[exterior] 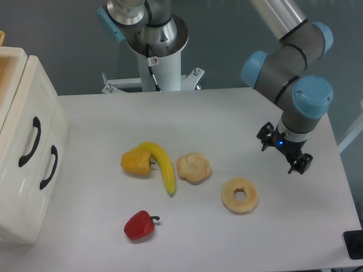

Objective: Slide the top white drawer open
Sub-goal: 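Move the gripper across the table toward the cream drawer cabinet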

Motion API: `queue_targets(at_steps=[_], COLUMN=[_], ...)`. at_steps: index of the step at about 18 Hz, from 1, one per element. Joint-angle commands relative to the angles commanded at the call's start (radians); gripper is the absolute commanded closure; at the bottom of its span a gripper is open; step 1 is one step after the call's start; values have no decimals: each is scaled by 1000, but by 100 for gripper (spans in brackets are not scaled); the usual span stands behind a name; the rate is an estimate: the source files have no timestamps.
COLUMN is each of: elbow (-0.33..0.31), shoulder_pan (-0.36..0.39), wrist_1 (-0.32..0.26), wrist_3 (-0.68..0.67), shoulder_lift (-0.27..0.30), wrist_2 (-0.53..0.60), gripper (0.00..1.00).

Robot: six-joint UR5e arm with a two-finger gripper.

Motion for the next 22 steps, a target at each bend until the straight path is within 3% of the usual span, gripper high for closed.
queue_targets(at_steps=[5, 12, 15, 17, 19, 22], elbow=[-2, -44, -49, -61, -63, -61], shoulder_pan=[-95, -180, -218, -247, -282, -342], wrist_1=[-5, -25, -29, -52, -112, -123], wrist_3=[-270, -433, -565, -623, -654, -744], shoulder_lift=[15, 93, 120, 133, 159, 181], wrist_2=[0, -6, -29, -43, -43, -52], gripper=[0, 0, 0, 0, 0, 0])
